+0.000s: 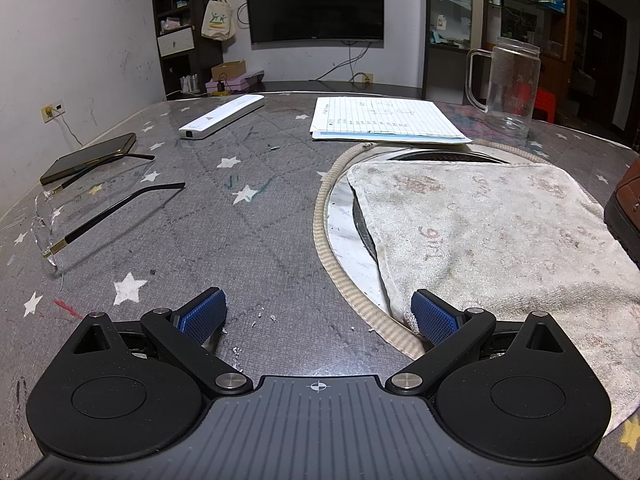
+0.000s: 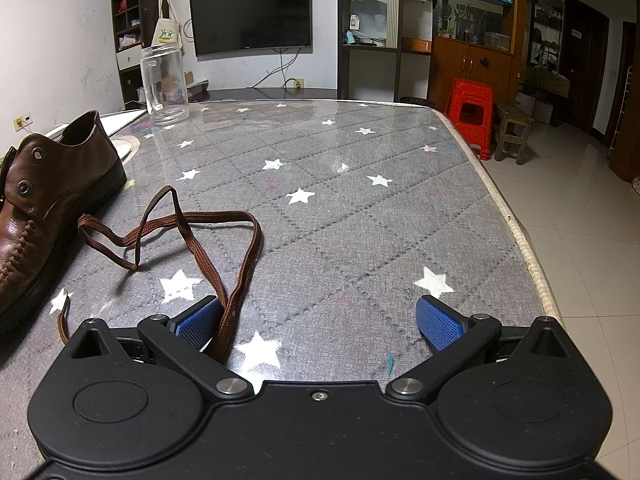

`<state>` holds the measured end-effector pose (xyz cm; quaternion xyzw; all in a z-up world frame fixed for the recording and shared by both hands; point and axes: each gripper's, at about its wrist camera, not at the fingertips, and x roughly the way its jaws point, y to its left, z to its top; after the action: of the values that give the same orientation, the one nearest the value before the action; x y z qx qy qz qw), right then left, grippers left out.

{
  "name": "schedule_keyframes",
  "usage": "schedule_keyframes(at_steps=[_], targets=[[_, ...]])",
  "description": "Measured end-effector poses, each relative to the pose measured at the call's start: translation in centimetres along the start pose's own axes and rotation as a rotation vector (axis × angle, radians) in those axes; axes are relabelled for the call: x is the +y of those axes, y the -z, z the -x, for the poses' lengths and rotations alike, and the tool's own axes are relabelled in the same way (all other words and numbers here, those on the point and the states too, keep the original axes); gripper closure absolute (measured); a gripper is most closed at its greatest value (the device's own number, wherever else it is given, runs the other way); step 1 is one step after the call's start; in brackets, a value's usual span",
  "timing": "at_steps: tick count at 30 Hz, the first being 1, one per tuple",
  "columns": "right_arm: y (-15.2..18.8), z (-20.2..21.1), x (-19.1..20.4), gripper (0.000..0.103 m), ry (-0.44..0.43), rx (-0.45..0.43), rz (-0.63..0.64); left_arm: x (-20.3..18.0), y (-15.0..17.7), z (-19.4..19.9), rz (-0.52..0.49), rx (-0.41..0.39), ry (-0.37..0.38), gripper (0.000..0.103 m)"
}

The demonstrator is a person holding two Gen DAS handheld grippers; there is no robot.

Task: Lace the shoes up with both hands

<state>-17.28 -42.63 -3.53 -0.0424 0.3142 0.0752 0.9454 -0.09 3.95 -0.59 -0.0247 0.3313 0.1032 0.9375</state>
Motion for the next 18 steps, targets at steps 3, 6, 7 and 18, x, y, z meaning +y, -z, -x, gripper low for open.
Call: schedule_keyframes(at_steps=[3,6,7,18], targets=[[0.0,0.0,0.01,0.0,0.0,0.0,0.0,0.0,0.0,-0.01,0.0,0.0,0.0,0.003],[0.0,0.0,0.01,0.0,0.0,0.0,0.0,0.0,0.0,-0.01,0.0,0.001,0.0,0.003],[0.01,0.01,0.01,0.0,0.0,0.0,0.0,0.01,0.01,-0.01,-0.001,0.001,0.001,0.002],[0.0,-0.02,0.02,0.0,0.0,0.0,0.0,0.03,0.0,-0.02,-0.001,0.004,0.003,0.001]])
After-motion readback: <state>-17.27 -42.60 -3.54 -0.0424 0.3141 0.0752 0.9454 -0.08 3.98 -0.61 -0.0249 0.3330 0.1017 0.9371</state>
